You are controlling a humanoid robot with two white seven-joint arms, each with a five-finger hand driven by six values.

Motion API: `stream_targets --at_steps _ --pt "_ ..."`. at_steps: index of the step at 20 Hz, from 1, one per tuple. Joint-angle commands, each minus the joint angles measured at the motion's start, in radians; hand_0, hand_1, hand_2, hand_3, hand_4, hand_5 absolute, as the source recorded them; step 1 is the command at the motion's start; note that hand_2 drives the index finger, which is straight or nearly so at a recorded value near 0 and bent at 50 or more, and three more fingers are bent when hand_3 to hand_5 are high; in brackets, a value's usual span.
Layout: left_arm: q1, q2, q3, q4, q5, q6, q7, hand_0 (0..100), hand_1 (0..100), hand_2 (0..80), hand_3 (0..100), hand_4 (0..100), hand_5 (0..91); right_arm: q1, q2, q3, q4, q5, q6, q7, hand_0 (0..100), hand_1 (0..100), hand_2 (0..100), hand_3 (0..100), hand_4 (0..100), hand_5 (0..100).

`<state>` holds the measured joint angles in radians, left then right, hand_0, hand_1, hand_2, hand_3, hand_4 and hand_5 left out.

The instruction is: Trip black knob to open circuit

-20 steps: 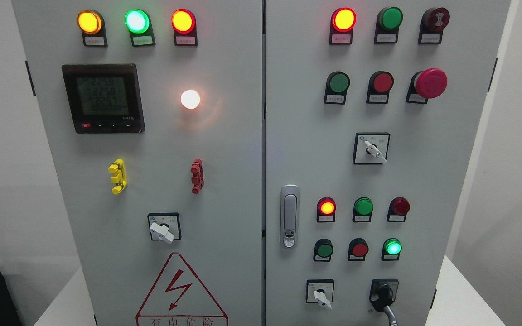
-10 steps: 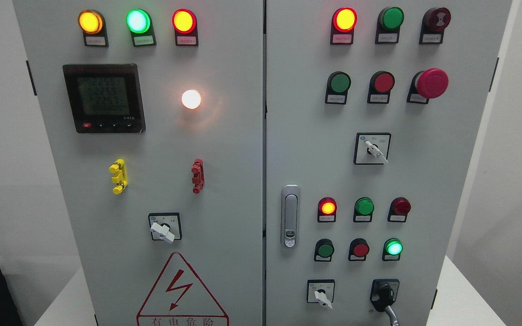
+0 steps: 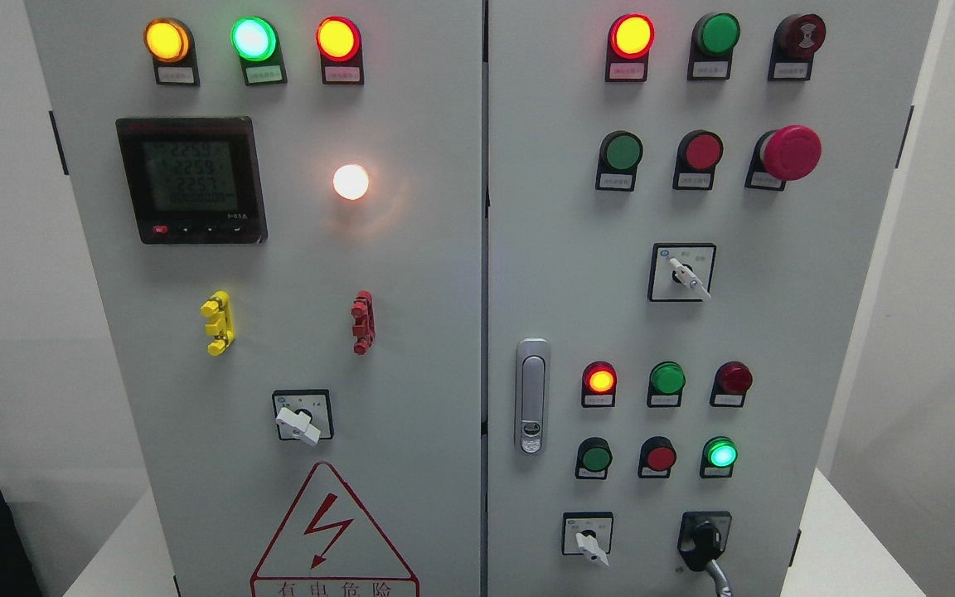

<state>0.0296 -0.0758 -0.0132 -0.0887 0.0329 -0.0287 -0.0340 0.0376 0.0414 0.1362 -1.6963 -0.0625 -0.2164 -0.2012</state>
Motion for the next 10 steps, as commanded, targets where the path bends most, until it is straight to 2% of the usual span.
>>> stream_targets --at_steps 1,10 --pt "0.000 -0.001 0.001 0.001 0.002 0.001 0.000 12 39 0.0 0 0 0.0 -0.007 0.001 0.003 -0.028 0.003 -0.015 0.025 81 95 4 100 100 93" --pt "0.000 -0.001 0.001 0.001 0.002 0.001 0.000 12 39 0.0 0 0 0.0 0.002 0.000 -0.026 -0.031 -0.002 -0.015 0.025 81 95 4 100 100 93"
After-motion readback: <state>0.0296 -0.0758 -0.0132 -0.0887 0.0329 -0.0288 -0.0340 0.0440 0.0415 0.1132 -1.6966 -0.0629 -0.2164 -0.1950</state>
